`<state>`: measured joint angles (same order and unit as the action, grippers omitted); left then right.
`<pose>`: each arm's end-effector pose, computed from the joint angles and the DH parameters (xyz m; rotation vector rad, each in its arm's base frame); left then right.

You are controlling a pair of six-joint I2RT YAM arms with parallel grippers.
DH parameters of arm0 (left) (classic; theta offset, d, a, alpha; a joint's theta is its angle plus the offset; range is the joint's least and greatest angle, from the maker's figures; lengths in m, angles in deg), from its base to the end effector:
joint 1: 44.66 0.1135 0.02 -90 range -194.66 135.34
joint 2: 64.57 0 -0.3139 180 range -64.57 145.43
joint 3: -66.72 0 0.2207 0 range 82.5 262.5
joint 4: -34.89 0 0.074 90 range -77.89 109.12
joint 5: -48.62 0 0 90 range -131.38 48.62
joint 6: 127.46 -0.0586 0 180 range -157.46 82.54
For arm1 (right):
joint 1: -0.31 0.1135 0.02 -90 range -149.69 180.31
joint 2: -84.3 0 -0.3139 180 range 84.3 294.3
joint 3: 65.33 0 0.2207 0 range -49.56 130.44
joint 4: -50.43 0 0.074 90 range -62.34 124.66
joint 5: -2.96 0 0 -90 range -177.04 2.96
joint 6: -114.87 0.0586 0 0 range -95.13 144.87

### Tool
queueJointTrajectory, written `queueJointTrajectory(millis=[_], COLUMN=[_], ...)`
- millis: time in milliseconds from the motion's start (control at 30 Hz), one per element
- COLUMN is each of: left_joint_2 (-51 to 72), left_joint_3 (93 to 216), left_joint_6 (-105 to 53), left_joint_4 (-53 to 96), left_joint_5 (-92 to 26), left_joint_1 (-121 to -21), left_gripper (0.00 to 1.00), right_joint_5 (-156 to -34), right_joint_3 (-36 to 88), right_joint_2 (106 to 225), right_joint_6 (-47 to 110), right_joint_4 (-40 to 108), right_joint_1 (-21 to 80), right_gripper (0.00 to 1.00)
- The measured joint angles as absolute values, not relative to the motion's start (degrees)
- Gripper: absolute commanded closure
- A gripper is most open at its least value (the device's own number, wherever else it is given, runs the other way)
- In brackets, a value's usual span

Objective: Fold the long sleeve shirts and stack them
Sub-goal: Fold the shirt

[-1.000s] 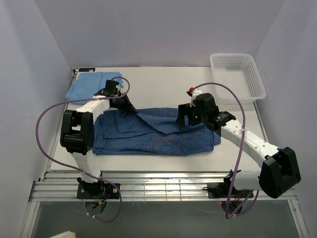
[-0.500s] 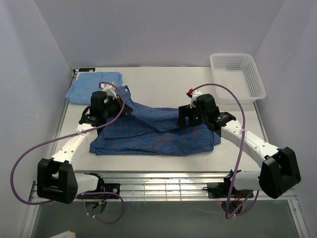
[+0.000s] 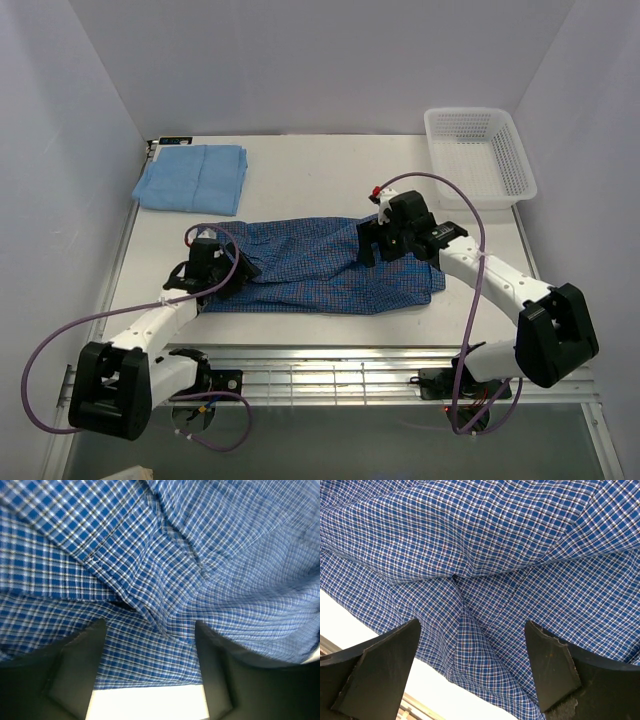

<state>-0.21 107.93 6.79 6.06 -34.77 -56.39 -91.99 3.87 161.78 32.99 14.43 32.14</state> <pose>0.1636 -0.0409 0.2056 -0.6665 2.4667 -0.5433 0.2226 0.1441 0.2957 -0.5321 2.3235 0.4401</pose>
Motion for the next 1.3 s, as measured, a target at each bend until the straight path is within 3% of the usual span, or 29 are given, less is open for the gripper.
queueJointTrajectory(millis=[33,67,333,567,867,1300], left_joint_2=[-1.5,-2.6,-2.6,8.6,26.0,30.1], left_joint_3=[107.9,108.0,117.9,131.0,140.2,141.2], left_joint_6=[7.5,8.0,6.9,-0.2,-9.5,-12.2], left_joint_4=[5.5,4.9,-4.0,-6.5,-7.7,-10.0], left_joint_5=[-35.3,-35.9,-43.3,-49.4,-46.0,-47.1], left_joint_1=[-56.4,-56.4,-56.4,-55.5,-53.9,-53.8], left_gripper=[0.08,0.07,0.06,0.04,0.10,0.20], right_joint_5=[-92.1,-92.1,-91.5,-91.2,-91.3,-91.4], right_joint_3=[4.2,4.5,6.8,6.9,7.0,7.0], right_joint_2=[161.9,162.1,164.7,165.2,165.5,165.7], right_joint_6=[32.9,32.7,32.1,32.2,31.9,31.4], right_joint_4=[14.3,14.2,13.8,13.5,13.4,13.3], right_joint_1=[32.1,32.1,31.9,30.5,29.3,28.4], right_gripper=[0.10,0.10,0.10,0.10,0.10,0.10])
